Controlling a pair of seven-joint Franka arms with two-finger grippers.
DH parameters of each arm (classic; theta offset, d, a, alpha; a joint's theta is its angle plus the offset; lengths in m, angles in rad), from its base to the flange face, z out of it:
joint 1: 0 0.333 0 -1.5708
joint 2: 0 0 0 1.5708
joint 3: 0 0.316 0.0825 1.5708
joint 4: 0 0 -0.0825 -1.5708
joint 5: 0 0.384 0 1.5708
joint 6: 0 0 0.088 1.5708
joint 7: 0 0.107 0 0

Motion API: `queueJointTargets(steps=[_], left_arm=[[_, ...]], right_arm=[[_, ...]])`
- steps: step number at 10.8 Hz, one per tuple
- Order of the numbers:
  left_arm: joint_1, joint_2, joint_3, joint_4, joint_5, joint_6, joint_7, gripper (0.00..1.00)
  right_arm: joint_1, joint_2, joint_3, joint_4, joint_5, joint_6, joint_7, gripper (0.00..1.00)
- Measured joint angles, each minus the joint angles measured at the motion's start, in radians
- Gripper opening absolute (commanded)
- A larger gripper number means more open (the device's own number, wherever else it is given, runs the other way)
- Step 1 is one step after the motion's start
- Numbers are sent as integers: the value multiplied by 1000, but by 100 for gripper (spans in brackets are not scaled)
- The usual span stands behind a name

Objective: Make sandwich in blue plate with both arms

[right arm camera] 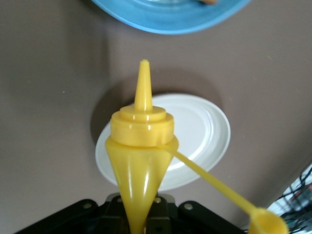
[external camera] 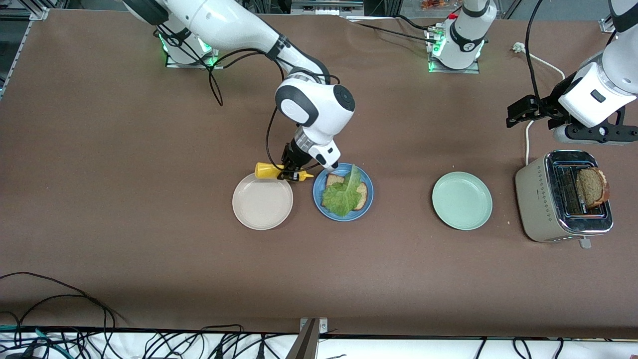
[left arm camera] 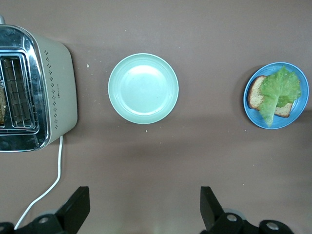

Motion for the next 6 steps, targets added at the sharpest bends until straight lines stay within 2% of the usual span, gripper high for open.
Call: queueJointTargets(steps=[3, 6], left_arm=[[0, 0, 1, 0, 36, 0, 0, 100], [0, 0, 1, 1, 65, 0, 0, 100]], right_arm=[[-64, -129, -3, 25, 179, -51, 63, 0], [-216, -244, -17, 24, 422, -55, 59, 0]])
